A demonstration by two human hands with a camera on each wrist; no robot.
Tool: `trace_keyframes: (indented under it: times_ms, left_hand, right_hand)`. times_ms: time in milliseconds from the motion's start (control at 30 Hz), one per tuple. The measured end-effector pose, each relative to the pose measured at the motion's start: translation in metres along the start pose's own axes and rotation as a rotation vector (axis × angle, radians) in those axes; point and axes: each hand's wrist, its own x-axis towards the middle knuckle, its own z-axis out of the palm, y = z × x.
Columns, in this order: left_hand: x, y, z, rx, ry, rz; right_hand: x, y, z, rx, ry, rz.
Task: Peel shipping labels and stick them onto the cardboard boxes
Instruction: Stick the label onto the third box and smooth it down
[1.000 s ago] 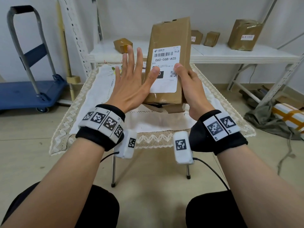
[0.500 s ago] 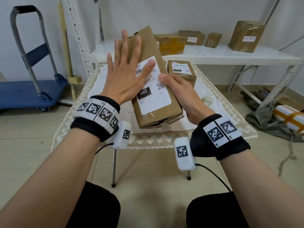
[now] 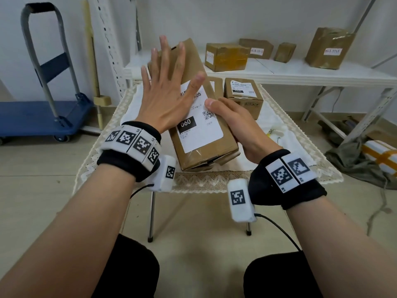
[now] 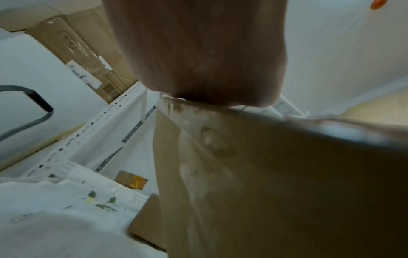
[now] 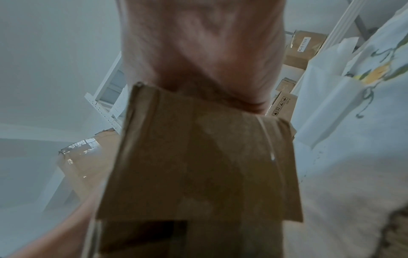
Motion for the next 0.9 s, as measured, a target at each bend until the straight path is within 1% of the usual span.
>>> trace_keyframes:
  times_ms: [133, 267, 367, 433, 500, 567, 700, 767, 800, 900]
  left_hand:
    - [0.003, -0.012, -0.003, -0.017, -0.005, -0.059]
    - [0.002, -0.015, -0.003, -0.019, -0.004, -0.080]
    - [0.000, -0.007, -0.006, -0.026, 0.024, -0.053]
    - [-0.002, 0.003, -0.006, -0.029, 0.034, -0.003]
    - [-0.006, 0.012, -0.002, -0.027, 0.023, 0.058]
    - [-0.007, 0.012, 0.004, -0.021, 0.011, 0.071]
    - [-0.002, -0.007, 0.004, -0.041, 0.004, -0.057]
    - [-0.002, -0.011, 0.002, -0.061, -0.007, -0.090]
    - [-0.003, -0.009, 0.001, -0.069, -0.013, -0.085]
    - [-0.010, 0.011, 0.002, -0.076, -0.021, -0.002]
  right_hand:
    - [0.005, 0.004, -0.003, -0.014, 0.004, 0.017]
    - [0.002, 0.005, -0.004, -0.001, 0.017, 0.035]
    - [0.000, 0.004, -0.003, 0.021, 0.041, 0.048]
    - [0.000, 0.004, -0.003, 0.026, 0.061, 0.046]
    - [-0.001, 0.002, -0.002, 0.023, 0.065, 0.041]
    - [-0.002, 0.001, 0.000, 0.024, 0.057, 0.035]
    - [-0.005, 0.000, -0.002, 0.027, 0.051, 0.043]
    - [-0.005, 0.000, -0.005, 0.053, 0.079, 0.038]
    - [-0.004, 0.000, -0.006, 0.063, 0.104, 0.031]
    - [-0.002, 0.002, -0.008, 0.090, 0.212, 0.015]
